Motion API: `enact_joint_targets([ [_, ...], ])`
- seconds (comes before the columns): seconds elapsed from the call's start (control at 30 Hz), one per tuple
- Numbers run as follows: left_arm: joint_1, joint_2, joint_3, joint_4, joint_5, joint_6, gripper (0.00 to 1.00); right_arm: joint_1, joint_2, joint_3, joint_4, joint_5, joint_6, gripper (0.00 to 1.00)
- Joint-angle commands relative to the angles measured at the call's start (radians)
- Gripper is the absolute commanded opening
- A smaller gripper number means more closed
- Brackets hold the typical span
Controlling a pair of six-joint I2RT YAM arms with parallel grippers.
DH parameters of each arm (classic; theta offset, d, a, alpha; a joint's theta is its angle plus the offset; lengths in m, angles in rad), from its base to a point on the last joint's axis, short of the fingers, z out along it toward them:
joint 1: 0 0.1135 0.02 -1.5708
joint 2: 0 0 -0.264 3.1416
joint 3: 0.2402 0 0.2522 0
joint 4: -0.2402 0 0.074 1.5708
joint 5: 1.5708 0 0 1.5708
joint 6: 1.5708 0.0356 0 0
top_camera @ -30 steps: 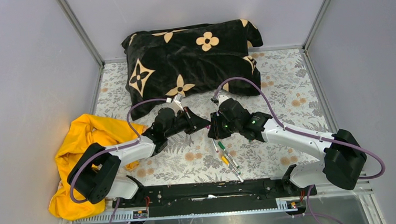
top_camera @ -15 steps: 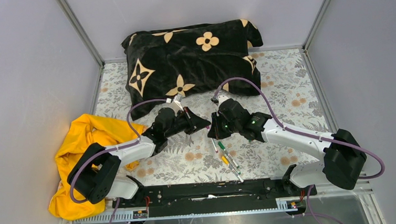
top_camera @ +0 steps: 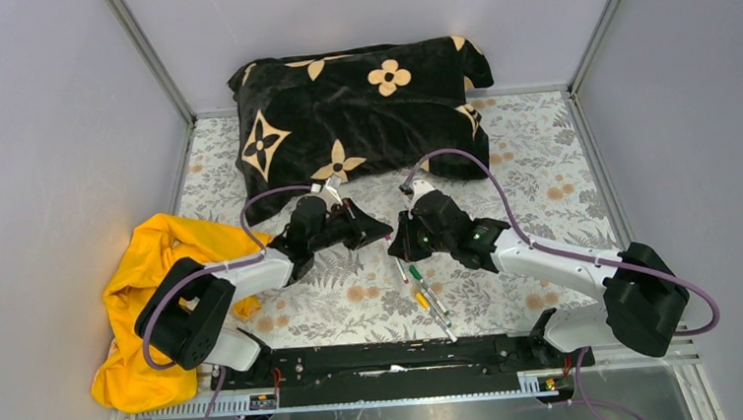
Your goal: Open the pen caps
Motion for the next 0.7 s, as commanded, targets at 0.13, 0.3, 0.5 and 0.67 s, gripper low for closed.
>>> enact_joint_targets([
  [0.13, 0.102, 0.056, 0.077, 0.007, -0.073, -0.001, 0.0, 0.006, -0.079, -0.07, -0.033, -0.045, 0.014, 0.0],
  [0.3, 0.113, 0.078, 0.078, 0.032, -0.056, -0.033, 0.0, 0.006, -0.103, -0.1, -0.01, -0.049, 0.012, 0.0],
  [0.5, 0.135, 0.088, 0.057, 0.089, -0.041, -0.097, 0.0, 0.006, -0.123, -0.12, 0.008, -0.059, 0.01, 0.0],
  [0.67, 0.146, 0.086, 0.061, 0.115, -0.037, -0.14, 0.0, 0.006, -0.129, -0.137, 0.027, -0.067, 0.013, 0.0],
])
